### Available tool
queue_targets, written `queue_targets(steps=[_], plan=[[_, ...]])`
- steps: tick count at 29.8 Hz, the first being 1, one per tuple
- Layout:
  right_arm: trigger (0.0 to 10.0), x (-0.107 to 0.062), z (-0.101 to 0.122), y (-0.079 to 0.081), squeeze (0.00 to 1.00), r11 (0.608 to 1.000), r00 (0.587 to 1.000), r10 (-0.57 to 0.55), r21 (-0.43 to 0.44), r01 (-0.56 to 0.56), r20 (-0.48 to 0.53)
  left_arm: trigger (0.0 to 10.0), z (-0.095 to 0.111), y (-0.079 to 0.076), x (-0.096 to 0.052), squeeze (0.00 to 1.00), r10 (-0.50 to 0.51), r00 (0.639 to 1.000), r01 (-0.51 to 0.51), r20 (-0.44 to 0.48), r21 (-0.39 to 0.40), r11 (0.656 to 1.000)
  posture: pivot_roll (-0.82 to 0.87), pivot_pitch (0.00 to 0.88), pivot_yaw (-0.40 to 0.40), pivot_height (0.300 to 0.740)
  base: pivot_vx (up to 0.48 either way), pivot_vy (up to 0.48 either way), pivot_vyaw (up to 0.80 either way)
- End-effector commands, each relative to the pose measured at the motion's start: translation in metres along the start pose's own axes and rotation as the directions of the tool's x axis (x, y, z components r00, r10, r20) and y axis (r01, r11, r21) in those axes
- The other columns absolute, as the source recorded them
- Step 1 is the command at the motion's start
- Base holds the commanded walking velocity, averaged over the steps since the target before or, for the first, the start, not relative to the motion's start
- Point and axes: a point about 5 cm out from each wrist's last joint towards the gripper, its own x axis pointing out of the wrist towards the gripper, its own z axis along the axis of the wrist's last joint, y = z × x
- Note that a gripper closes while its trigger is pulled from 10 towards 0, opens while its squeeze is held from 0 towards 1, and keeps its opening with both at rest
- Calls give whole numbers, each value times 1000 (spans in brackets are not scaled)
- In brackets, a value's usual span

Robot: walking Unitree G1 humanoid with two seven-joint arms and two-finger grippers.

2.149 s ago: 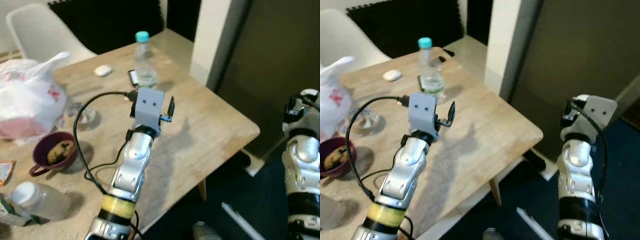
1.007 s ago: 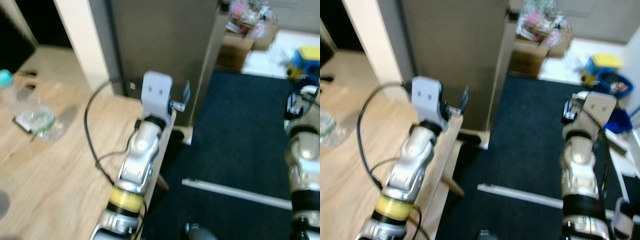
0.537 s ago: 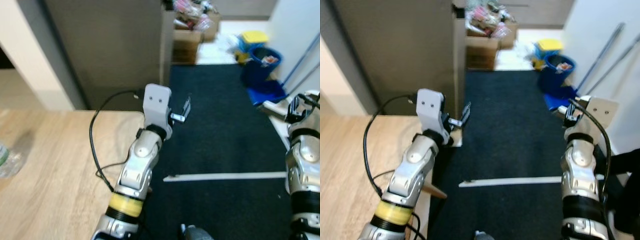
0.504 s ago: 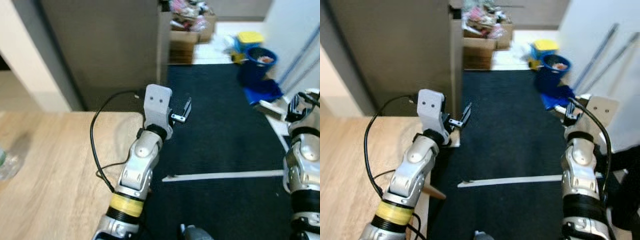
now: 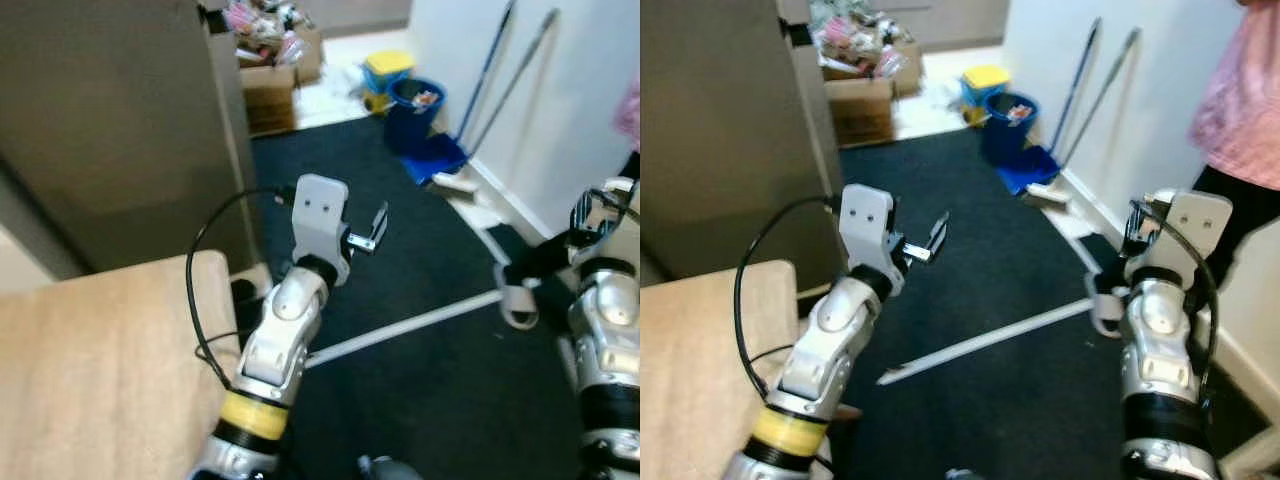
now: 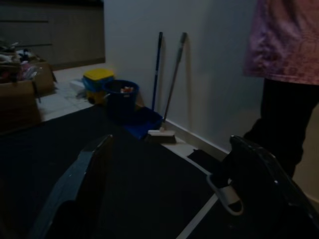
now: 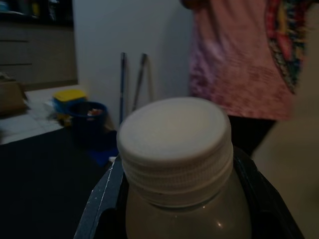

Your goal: Restocking fridge

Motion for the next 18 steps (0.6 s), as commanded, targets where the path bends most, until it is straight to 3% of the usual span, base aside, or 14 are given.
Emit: queue_targets(steps=[1, 8, 15, 18], plan=[[10000, 1, 4, -5, 0, 1000, 1000, -15, 0, 15, 26, 10000, -2, -7, 0, 0, -26, 1000, 26, -1, -21, 999, -52, 82, -43, 740, 0, 0, -763], [10000, -1, 4, 1, 0, 1000, 999, 15, 5, -15, 35, 10000, -3, -8, 0, 0, -32, 999, 32, 0, -21, 999, -50, 77, -46, 740, 0, 0, -656], [10000, -7, 1, 18, 0, 994, 993, 106, 12, -107, 48, 10000, -8, -7, -1, 0, -29, 999, 29, -17, -12, 1000, -49, 77, -48, 740, 0, 0, 0], [10000, -19, -17, 33, 0, 983, 983, 181, 36, -181, 10, 10000, -22, -6, -7, 0, -31, 998, 32, -58, 27, 999, -49, 82, -51, 740, 0, 0, 0]])
